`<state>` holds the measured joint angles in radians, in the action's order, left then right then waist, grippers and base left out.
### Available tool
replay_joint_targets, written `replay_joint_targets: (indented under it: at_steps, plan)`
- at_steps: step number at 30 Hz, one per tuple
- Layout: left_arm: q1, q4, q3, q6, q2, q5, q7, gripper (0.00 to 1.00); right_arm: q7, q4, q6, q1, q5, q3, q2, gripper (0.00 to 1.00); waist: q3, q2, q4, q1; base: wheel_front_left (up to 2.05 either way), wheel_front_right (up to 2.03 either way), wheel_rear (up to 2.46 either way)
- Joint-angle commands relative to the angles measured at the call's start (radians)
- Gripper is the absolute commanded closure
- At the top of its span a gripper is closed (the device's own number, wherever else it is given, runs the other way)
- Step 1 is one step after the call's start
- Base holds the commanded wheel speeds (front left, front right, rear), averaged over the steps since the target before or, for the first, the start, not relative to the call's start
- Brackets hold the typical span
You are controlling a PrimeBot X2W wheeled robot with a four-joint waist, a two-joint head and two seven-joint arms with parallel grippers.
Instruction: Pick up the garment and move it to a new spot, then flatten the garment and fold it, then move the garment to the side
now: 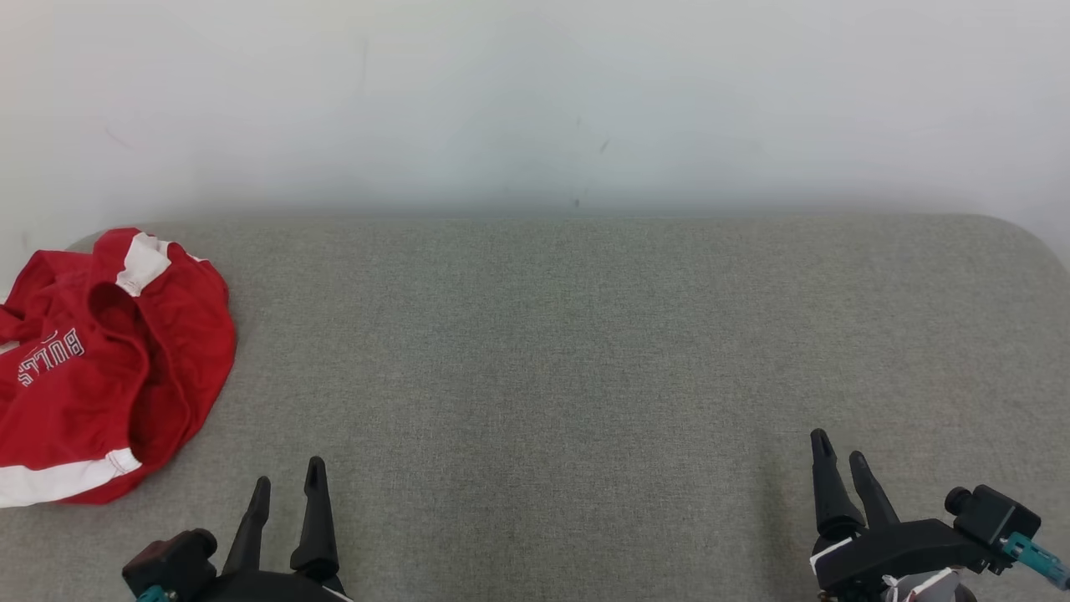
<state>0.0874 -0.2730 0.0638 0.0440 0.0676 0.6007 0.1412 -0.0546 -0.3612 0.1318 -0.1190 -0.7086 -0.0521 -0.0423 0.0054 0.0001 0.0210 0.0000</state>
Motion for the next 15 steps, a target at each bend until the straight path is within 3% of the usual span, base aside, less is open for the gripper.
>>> replay_joint_targets:
  at_steps: [1, 15]
  plan:
    - [0.014, 0.007, 0.004, -0.003, 0.008, -0.031, 0.011, 0.00, -0.008, 0.010, -0.001, -0.012, 0.029, 0.007, -0.007, 0.00, 0.000, -0.0001, 0.001, 0.0000, 0.00, 0.00, 0.00]
    - [0.023, 0.005, 0.025, -0.022, 0.026, -0.179, 0.041, 0.00, -0.011, 0.002, -0.001, -0.002, 0.174, 0.040, -0.008, 0.00, 0.002, -0.0001, 0.010, 0.0000, 0.00, 0.00, 0.00]
